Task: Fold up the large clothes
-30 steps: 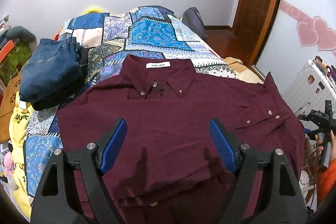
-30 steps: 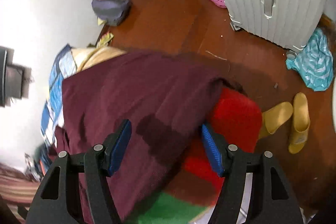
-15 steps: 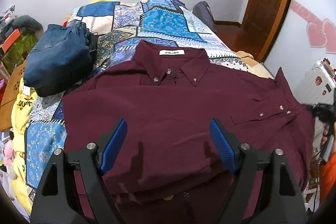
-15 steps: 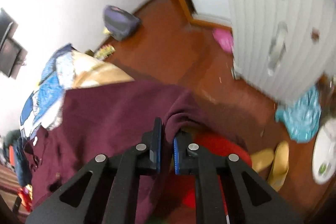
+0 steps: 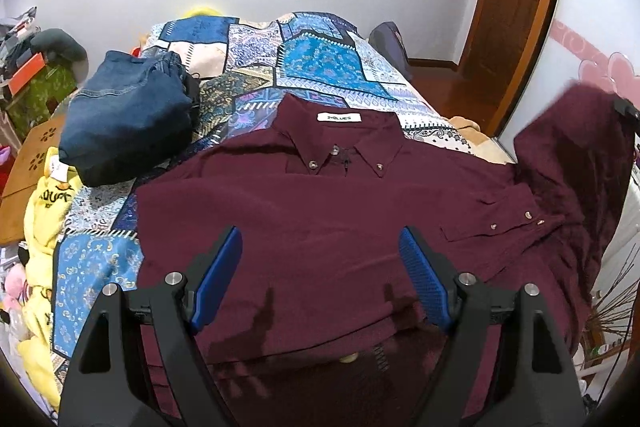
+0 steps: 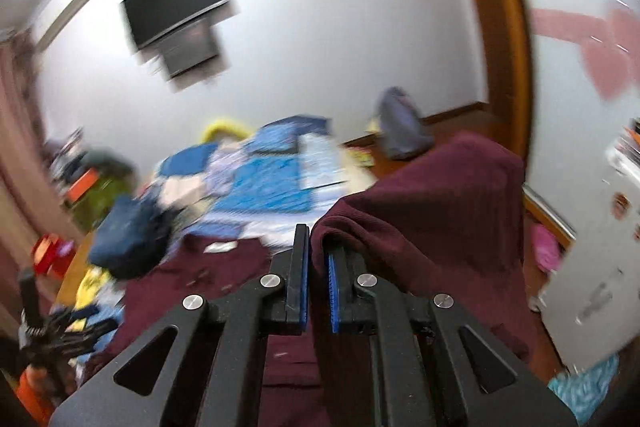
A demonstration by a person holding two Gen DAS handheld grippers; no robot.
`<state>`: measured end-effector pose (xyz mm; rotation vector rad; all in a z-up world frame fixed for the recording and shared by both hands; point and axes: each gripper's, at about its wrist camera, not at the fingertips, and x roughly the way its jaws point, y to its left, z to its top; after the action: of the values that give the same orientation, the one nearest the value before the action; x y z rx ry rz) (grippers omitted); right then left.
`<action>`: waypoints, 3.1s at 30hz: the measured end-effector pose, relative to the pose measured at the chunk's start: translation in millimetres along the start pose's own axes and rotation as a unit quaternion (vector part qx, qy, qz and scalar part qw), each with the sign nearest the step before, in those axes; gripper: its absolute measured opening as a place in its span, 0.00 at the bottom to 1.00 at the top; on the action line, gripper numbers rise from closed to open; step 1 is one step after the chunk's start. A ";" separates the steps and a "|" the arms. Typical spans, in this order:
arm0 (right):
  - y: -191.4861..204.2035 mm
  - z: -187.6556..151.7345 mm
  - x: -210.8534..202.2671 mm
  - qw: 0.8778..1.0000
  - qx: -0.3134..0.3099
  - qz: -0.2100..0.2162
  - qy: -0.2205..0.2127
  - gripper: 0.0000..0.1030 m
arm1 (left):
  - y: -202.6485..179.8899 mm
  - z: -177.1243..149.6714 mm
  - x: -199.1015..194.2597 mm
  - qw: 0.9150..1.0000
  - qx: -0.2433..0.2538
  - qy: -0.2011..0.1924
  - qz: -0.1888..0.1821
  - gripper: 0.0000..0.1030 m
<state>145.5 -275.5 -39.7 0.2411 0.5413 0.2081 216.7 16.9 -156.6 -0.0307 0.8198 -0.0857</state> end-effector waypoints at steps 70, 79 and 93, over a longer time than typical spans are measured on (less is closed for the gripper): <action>-22.2 9.5 62.4 0.988 0.099 -0.053 0.108 0.14 | 43.4 -18.8 2.0 0.999 -0.041 0.001 0.003 0.78; 149.5 45.5 64.2 0.994 -0.047 0.066 0.074 0.14 | 91.4 -32.3 -31.2 0.995 -0.091 -0.039 -0.001 0.78; 274.9 -106.8 193.4 0.926 -0.189 0.104 0.311 0.17 | 169.4 -80.7 -54.3 0.986 -0.158 -0.024 0.041 0.78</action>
<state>214.6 54.0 -144.6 -0.1582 1.0914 0.6008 131.8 191.0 -182.4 -0.2961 0.7789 0.1228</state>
